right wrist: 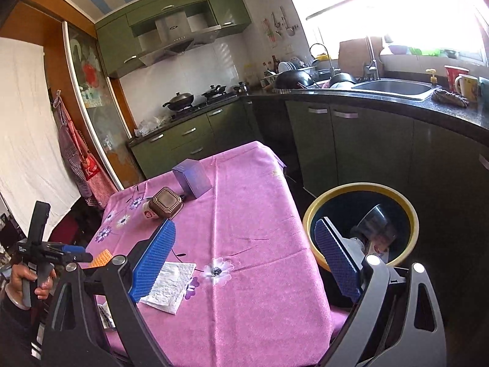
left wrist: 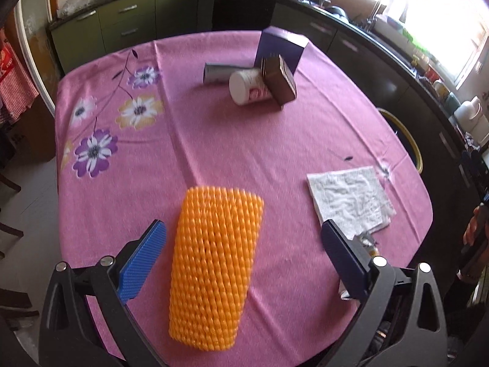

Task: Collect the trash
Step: 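Lower the left gripper onto the orange foam fruit net and close, then carry the foam net with the left gripper over the bin and release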

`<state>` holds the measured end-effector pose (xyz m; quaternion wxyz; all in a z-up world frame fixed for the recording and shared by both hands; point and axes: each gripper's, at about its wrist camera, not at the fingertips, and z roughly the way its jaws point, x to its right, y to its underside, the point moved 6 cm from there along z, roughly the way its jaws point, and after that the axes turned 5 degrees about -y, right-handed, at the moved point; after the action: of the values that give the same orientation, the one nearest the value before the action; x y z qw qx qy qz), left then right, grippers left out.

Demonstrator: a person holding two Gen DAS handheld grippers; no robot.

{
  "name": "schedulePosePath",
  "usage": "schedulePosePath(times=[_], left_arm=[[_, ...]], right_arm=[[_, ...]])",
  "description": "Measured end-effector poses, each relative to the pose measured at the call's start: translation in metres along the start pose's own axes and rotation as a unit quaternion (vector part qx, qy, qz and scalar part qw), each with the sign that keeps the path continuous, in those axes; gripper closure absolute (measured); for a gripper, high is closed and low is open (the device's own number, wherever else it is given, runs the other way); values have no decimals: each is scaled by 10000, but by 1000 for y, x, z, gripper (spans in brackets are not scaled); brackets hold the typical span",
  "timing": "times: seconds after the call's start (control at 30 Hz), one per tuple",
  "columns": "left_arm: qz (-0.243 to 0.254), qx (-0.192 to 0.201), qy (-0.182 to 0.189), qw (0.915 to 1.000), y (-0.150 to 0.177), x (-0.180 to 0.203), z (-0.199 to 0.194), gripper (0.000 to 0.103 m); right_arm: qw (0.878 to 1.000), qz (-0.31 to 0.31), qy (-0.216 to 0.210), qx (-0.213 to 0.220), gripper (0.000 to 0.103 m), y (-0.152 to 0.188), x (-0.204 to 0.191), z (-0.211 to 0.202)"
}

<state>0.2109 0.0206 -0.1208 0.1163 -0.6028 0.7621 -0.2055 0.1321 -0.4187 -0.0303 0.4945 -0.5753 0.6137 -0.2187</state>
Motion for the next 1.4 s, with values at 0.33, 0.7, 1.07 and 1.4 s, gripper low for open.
schedulePosePath(times=[0.33,0.7,1.07,1.4], left_arm=[[220,-727,-165,9970,26,0,31,7],[-35,-675,-190,9975,26,-17,33,46],[-61,-279,-57,9996,15,-21,4,90],[1092,113,385,9932,-35,74,-36,90]], right_arm=[[9998,102,-157,-111,11,5,2,6],[9993,70,-249,-285,11,7,-3,21],[9989,35,-284,-361,11,10,-7,26],[9997,74,66,-243,11,8,16,13]])
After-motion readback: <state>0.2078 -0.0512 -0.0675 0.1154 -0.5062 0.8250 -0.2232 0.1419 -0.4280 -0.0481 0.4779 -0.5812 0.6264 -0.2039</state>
